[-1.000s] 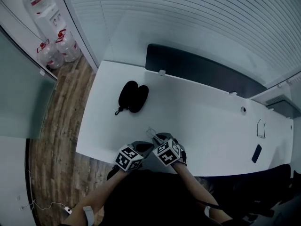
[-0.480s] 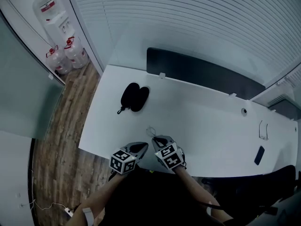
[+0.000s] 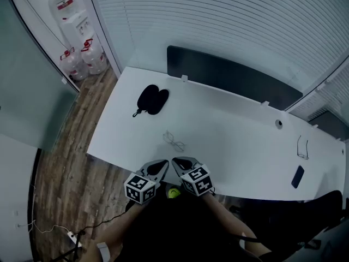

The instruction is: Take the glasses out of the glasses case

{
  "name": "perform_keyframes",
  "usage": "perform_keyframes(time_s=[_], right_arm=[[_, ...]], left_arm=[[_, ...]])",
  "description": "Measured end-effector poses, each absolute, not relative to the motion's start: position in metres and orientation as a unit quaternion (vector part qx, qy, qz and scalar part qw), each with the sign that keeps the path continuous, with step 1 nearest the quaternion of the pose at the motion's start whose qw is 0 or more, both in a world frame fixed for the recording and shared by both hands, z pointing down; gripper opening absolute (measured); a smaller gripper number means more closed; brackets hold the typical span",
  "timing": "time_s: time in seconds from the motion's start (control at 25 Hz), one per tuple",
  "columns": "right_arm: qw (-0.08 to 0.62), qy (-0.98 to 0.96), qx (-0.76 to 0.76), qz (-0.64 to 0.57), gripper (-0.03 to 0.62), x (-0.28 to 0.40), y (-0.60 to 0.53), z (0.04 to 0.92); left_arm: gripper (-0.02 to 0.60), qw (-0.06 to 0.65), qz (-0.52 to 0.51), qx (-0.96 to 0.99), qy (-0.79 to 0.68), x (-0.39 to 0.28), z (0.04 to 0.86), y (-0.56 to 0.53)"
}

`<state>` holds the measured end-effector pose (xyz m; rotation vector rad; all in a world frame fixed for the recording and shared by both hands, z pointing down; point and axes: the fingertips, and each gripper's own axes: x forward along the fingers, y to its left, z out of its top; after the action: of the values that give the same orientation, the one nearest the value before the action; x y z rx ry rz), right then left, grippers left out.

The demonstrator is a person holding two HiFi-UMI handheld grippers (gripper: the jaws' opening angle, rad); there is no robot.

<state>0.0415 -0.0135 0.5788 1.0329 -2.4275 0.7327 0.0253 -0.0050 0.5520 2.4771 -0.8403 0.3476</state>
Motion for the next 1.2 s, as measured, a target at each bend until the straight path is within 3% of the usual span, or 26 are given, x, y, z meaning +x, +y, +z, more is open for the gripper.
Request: perform_keyframes(time_s=[0.44, 1.2], right_arm=[[0.16, -0.878, 0.35, 0.284, 0.023, 0.046, 0.037, 0.57], [0.171, -0.869, 0.385, 0.261, 0.023, 0.023, 0.112, 0.559]], left_arm=[[0.006, 0.246, 0.115, 0.901, -0.339, 0.026, 0.545, 0.047], [0.006, 0.245, 0.101, 0.919, -0.291, 0.015, 0.535, 0.123]])
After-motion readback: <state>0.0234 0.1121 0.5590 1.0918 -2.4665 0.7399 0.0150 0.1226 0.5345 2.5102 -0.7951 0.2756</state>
